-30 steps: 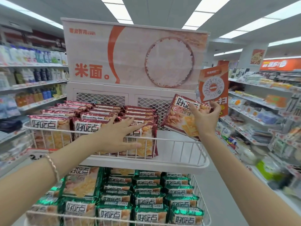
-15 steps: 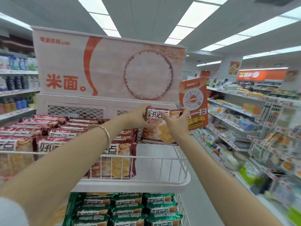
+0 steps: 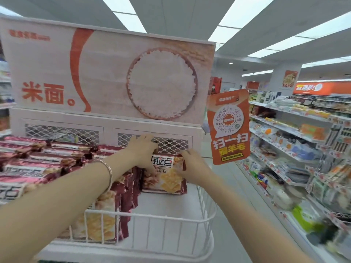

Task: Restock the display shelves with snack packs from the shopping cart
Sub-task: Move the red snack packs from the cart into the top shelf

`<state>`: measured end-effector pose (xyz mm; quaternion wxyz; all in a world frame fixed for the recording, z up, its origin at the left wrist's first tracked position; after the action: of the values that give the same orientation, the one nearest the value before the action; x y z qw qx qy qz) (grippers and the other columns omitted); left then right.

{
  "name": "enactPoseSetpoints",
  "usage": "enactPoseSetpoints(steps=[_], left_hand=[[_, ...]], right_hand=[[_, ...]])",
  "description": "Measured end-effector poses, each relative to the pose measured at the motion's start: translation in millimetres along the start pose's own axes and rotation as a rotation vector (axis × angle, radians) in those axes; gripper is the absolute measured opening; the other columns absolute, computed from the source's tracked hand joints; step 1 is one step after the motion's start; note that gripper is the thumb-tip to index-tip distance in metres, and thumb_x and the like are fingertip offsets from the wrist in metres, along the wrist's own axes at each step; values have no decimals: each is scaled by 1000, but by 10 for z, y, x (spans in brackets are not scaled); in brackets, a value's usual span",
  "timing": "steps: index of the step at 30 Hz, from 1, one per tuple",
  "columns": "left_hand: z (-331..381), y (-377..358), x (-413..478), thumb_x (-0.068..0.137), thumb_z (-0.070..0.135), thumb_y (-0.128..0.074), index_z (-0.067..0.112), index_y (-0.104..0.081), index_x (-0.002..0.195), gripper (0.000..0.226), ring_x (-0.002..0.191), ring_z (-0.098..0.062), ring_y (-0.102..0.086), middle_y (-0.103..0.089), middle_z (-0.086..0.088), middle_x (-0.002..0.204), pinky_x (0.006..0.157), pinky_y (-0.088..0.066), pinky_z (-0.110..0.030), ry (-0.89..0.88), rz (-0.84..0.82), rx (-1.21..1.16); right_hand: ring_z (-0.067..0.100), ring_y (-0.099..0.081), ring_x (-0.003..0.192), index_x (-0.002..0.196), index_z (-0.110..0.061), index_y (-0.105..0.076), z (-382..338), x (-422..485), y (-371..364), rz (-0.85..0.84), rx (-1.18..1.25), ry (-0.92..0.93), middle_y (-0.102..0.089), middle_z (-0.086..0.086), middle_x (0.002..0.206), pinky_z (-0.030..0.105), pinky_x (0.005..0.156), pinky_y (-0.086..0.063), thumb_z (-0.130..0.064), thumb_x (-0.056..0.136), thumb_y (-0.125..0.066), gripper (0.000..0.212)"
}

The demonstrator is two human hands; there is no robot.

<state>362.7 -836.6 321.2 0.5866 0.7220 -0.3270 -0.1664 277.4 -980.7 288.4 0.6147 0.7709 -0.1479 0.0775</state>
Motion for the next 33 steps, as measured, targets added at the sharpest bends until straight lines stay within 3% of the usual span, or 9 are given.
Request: enactPoseSetpoints(steps=[3,7,13,16,18,20,25,29,33], left_hand=[[-37,29,-16,66,64,-79,22,-50,120,74,121,-24,-44,-44,-1,130,105,-36,-48,9,27,-49],[29,-28,-39,66,68,-75,22,-45,130,84,124,-25,-46,-46,-3,133,103,-37,-49,18,14,66],[100,28,-97,79,57,-71,23,-42,138,75,128,-24,-46,-46,-1,137,101,-40,-42,-104,79,0],[111,149,-194,97,46,-51,39,-22,155,65,148,-19,-26,-20,4,164,118,-27,-42,-285,85,-6],[75,145,-268,105,45,-34,49,-7,156,58,154,-15,-7,4,7,167,123,-14,-41,-368,29,121],[31,63,-330,106,50,-18,52,-3,154,51,154,-14,3,12,9,166,124,-9,-42,-410,-40,249],[11,-22,-357,68,72,21,51,1,154,90,154,-17,2,13,12,165,122,-16,-44,-377,-192,342],[7,-67,-320,94,66,0,51,5,154,62,154,-18,1,16,13,165,118,-24,-45,-361,-195,365],[-22,-6,-360,95,67,-3,51,-6,155,62,152,-17,-16,5,13,166,108,-39,-42,-336,-180,295]], right_hand=[[27,-42,129,147,-16,-33,-12,18,-35,-41,-55,54,-40,7,141,39,104,-44,-29,80,-78,82],[27,-40,129,143,-17,-34,-47,80,-22,16,-338,133,-44,5,139,42,108,-32,-45,77,-79,84],[28,-37,133,147,-20,-28,-64,32,-1,45,-299,153,-38,5,144,42,110,-32,-45,78,-78,89],[31,-13,150,157,-32,-11,-86,-98,59,14,-423,293,-9,8,164,49,120,-16,-49,82,-74,99],[28,9,154,157,-40,-3,-76,-209,38,-71,-543,394,13,5,167,56,122,-1,-57,86,-66,96],[27,17,153,157,-44,-2,-21,-269,0,-163,-614,399,20,3,166,57,121,7,-63,89,-59,91],[29,21,151,157,-44,6,24,-238,-112,-260,-699,319,27,3,163,60,120,9,-67,83,-63,104],[31,21,151,157,-43,9,37,-245,-146,-261,-741,306,30,4,162,60,121,7,-66,82,-65,107],[29,17,153,158,-43,-2,-13,-254,-132,-255,-637,292,23,2,165,59,121,6,-64,85,-63,97]])
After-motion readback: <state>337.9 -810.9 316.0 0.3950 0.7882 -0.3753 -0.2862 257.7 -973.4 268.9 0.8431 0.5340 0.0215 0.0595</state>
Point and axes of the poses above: each hand's wrist, its own x-axis towards the middle knuckle, its own y-axis out of the back of the hand, z = x × y, the point moved 6 cm from there along x, towards the middle knuckle
